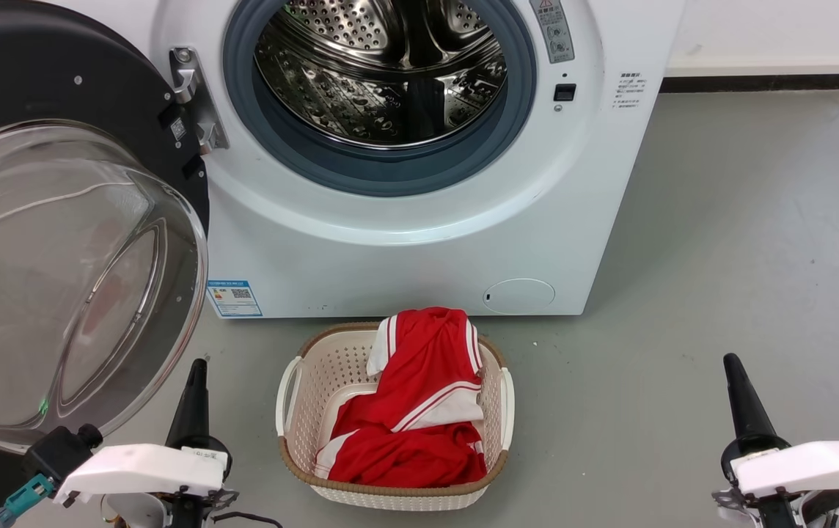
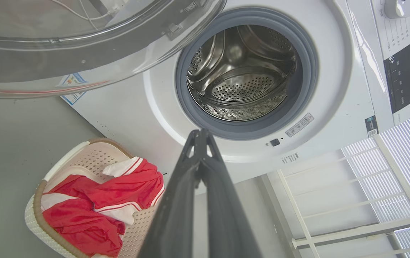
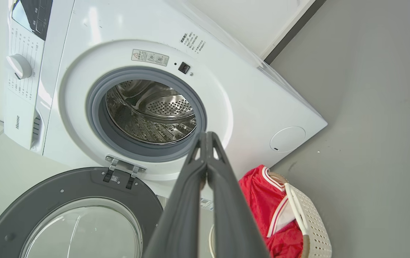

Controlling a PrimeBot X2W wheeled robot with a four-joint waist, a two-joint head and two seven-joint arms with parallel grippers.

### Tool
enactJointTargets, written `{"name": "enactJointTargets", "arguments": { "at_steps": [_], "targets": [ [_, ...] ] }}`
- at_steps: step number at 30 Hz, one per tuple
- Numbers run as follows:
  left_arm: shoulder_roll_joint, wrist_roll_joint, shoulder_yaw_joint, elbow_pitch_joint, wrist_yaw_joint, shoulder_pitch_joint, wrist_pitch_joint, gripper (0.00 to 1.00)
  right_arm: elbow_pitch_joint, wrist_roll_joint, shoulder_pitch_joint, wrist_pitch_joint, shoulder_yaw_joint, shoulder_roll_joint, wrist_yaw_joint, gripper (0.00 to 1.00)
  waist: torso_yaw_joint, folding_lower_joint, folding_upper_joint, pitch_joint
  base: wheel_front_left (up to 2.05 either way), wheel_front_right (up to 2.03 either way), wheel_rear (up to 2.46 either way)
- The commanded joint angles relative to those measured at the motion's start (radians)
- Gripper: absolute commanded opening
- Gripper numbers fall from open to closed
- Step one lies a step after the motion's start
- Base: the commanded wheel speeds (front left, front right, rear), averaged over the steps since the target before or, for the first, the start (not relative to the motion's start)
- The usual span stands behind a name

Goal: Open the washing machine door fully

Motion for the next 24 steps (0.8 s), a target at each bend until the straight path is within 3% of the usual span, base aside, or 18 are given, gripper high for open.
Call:
{"name": "enactJointTargets", "arguments": {
  "at_steps": [1,24],
  "targets": [
    [0.003,-0.033,0.007,-0.003,-0.007,-0.021,0.008,0.0,-0.006,0.036,-0.027,0.006,-0.003,-0.008,0.0,0.0,0.0,0.0,-0.0001,-0.001,0.0,0.0,0.0],
    [-0.004,-0.285,0.019,0.017,-0.019,-0.034,0.073,0.0,0.023,0.3,-0.053,0.065,-0.018,-0.007,0.0,0.0,0.004,0.0,-0.0001,-0.01,0.0,0.0,0.0]
  ]
}}
